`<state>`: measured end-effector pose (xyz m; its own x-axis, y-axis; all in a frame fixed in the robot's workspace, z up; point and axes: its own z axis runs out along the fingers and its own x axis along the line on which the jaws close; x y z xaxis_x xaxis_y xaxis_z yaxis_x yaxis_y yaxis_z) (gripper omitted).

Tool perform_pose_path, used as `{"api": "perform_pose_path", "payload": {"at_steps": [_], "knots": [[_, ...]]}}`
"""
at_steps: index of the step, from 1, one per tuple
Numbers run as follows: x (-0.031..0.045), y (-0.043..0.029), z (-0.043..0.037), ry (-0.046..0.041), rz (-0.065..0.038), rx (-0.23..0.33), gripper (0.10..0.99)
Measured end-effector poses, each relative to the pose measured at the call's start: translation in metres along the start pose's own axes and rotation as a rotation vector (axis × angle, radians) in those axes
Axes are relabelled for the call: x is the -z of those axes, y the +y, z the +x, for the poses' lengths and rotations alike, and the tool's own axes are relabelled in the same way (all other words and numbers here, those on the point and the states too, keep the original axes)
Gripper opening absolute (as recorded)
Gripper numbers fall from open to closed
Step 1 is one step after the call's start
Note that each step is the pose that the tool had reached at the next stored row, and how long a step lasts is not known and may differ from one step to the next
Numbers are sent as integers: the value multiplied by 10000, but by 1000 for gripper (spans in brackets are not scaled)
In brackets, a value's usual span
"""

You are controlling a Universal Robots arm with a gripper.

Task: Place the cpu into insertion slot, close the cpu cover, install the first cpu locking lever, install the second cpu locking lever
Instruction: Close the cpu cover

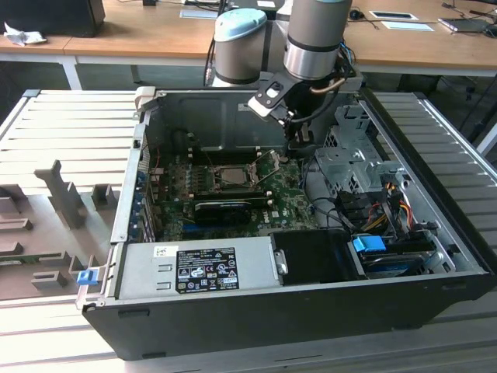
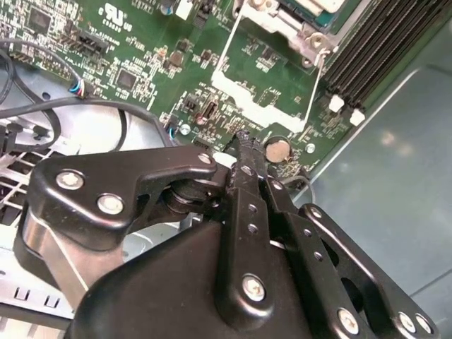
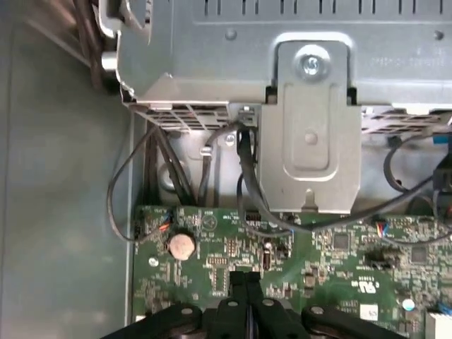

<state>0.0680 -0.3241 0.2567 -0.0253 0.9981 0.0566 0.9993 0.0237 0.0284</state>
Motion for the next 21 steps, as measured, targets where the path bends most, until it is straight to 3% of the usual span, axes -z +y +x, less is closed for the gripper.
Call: {"api": "perform_pose_path", "payload": {"at_steps": [6,8,14,17,21], "knots": [[-108,-1,-6,1,4,-2,106],[-112,-40,-5,-1,4,0,106],[-106,-293,1,0,5,-2,106],[-100,-511,6,-1,5,-1,106],[-108,-694,10,0,3,-3,106]]}}
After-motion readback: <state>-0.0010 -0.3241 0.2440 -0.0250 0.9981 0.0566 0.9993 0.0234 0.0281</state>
